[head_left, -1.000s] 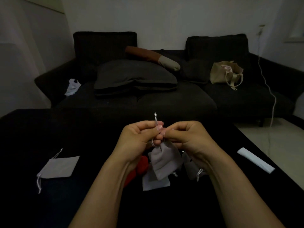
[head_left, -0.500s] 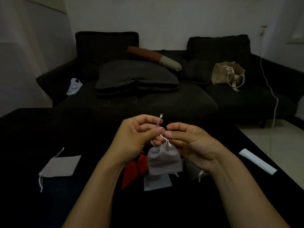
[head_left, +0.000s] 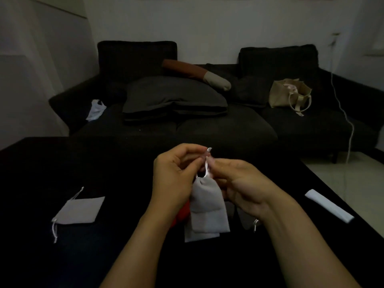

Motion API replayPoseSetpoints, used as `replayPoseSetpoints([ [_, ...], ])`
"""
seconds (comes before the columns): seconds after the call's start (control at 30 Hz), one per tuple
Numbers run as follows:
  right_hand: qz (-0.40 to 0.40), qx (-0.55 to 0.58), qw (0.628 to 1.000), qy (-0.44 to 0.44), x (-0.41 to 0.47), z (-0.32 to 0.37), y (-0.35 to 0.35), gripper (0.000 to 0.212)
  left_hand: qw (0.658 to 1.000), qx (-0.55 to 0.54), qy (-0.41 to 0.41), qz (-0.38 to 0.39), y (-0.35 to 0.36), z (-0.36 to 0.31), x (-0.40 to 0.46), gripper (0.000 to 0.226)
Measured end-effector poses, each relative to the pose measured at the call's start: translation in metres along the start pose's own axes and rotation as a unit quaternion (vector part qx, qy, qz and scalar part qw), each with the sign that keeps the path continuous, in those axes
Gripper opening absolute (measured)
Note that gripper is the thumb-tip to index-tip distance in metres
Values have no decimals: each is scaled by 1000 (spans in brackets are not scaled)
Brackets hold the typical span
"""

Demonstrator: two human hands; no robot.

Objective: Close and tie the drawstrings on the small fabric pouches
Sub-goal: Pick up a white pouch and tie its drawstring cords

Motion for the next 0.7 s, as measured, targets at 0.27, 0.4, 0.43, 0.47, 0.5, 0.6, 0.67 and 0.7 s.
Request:
replayPoseSetpoints([
  [0.27, -38, -13, 998, -40, -3, 6, -8, 23, 989, -122, -69, 54, 1, 5, 1, 22],
  [0.4, -39, 112, 991, -68, -1, 8, -6, 30, 934, -310, -171, 43, 4, 14, 1, 16],
  [0.43, -41, 145, 985, -82, 0, 9, -6, 33, 923, -344, -172, 26, 4, 15, 2, 17],
  [0.47, -48, 184, 976, -105, 0, 11, -6, 36, 913, -373, -167, 1, 3, 15, 3, 18],
  [0.5, -55, 229, 963, -133, 0, 15, -7, 39, 902, -400, -160, -29, 1, 16, 5, 16],
  [0.6, -54, 310, 932, -179, -2, 21, -9, 37, 862, -475, -148, -103, -5, 18, 6, 14],
  [0.67, -48, 290, 938, -185, -1, 22, -10, 34, 877, -447, -136, -113, -9, 17, 7, 16],
  [0.7, -52, 269, 942, -193, 1, 23, -12, 34, 888, -426, -128, -114, -10, 16, 7, 16],
])
Point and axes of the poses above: each hand's wrist, its own x-axis towards the middle knuckle, its own y-axis out of the palm, z = x × y, the point moved 5 cm from there along x, towards the middle knuckle, and after that the axes turned 9 degrees about z, right-handed, at the moved point
